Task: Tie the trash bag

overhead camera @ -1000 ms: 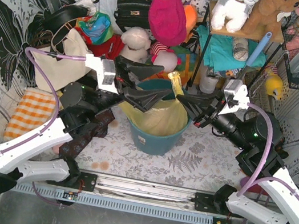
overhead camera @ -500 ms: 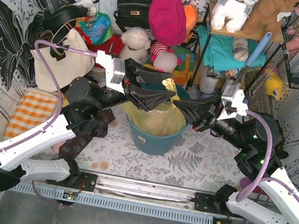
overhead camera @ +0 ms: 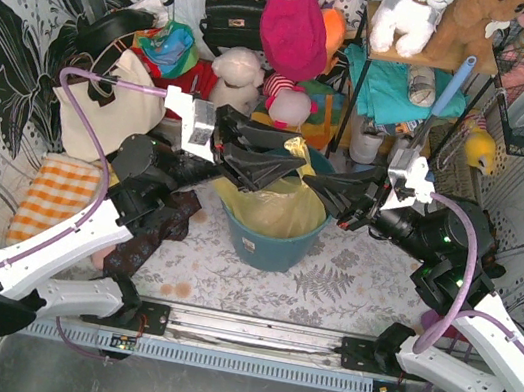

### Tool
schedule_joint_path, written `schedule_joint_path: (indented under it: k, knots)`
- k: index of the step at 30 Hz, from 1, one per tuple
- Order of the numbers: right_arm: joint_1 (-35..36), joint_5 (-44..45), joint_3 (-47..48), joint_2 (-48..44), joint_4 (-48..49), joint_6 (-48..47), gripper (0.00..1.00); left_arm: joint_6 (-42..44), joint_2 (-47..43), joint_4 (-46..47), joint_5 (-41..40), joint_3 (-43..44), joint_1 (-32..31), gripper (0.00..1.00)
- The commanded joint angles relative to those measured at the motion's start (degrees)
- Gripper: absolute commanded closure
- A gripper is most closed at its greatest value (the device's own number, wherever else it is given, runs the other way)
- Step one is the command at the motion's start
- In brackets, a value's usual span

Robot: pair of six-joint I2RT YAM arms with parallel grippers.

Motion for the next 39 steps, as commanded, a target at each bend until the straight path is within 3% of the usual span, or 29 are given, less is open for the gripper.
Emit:
schedule_joint_path:
  k: [1,12,17,24,27,28,32,34,35,39]
  knots:
    - [0.27,-1.23,0.12,-0.69,2.62,-1.01,1.0,-1.6,1.0,1.9,1.73,1.43,0.81,0.5]
    - [0.27,-0.9,0.13,-1.23,2.41,-1.08,1.0,-4.39,2.13,4.07,3.59,1.25,2.02,0.52]
    - [0.27,-0.8,0.3,-1.14,2.12,-1.11,1.0,-5.38,1.54,5.84,4.92,0.89,2.13,0.65]
    - [0.21,-0.46,0.47,-0.76,1.92,-1.2,1.0,-6.08,1.86,6.04,5.93,0.99,2.25,0.77]
    - [0.22,-0.16,0.54,-0.73,1.86,-1.2,1.0,-6.45,2.3,5.47,5.46,1.53,2.27,0.97]
    - [0.24,-0.04,0.56,-0.77,1.72,-1.2,1.0,-6.57,2.4,5.2,5.32,1.72,2.27,1.0]
    - [0.26,1.46,1.57,-0.62,1.42,0.26,1.0,-7.12,2.49,5.5,5.62,1.86,2.27,1.0]
    - [0.25,3.91,3.9,-0.03,0.33,2.38,0.71,-7.05,2.12,5.77,5.87,1.35,2.27,1.0]
    - [0.27,5.79,5.59,0.54,-0.89,3.26,0.62,-6.99,1.69,6.08,5.95,0.78,2.27,1.0]
    - [0.27,10.48,12.47,3.93,-5.26,5.87,0.54,-6.43,-0.22,7.43,6.75,-1.96,2.27,1.0]
